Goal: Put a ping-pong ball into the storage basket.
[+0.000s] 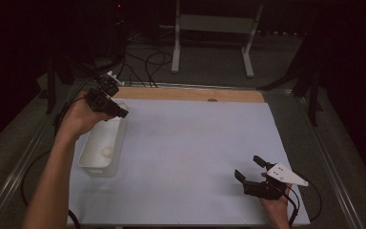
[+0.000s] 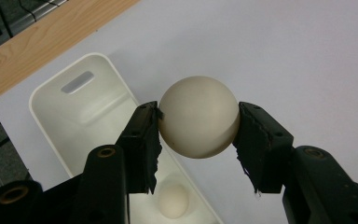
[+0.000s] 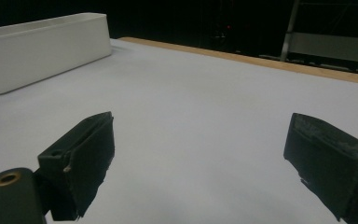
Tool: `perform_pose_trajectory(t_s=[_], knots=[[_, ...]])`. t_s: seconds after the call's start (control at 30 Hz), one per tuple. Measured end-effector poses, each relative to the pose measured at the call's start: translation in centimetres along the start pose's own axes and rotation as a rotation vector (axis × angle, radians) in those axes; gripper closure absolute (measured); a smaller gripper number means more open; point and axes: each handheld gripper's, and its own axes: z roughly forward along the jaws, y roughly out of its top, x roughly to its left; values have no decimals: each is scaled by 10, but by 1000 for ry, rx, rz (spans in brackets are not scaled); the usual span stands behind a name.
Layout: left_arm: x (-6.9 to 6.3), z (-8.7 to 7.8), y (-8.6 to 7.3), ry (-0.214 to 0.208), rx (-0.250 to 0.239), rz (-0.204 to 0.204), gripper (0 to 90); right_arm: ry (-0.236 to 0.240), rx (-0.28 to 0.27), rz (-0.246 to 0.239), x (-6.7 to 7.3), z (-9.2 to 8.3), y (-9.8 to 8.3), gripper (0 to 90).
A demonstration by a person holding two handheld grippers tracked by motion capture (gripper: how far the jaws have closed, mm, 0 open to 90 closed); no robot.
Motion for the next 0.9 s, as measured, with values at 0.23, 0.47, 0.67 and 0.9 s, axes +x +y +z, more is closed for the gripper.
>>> perform_pose_trajectory(t_s=[0.23, 0.47, 0.67, 0.9], knots=[[1, 1, -2, 3, 2, -4, 512, -1, 0, 2, 0, 0, 0, 84], [3, 2, -5, 3, 6, -11, 513, -1, 1, 3, 0, 0, 0, 84], [4, 2, -7, 5, 5, -15, 513, -2, 0, 2, 0, 0, 0, 84], [5, 3, -9, 5, 6, -15, 512, 0, 1, 2, 0, -1, 0, 84]])
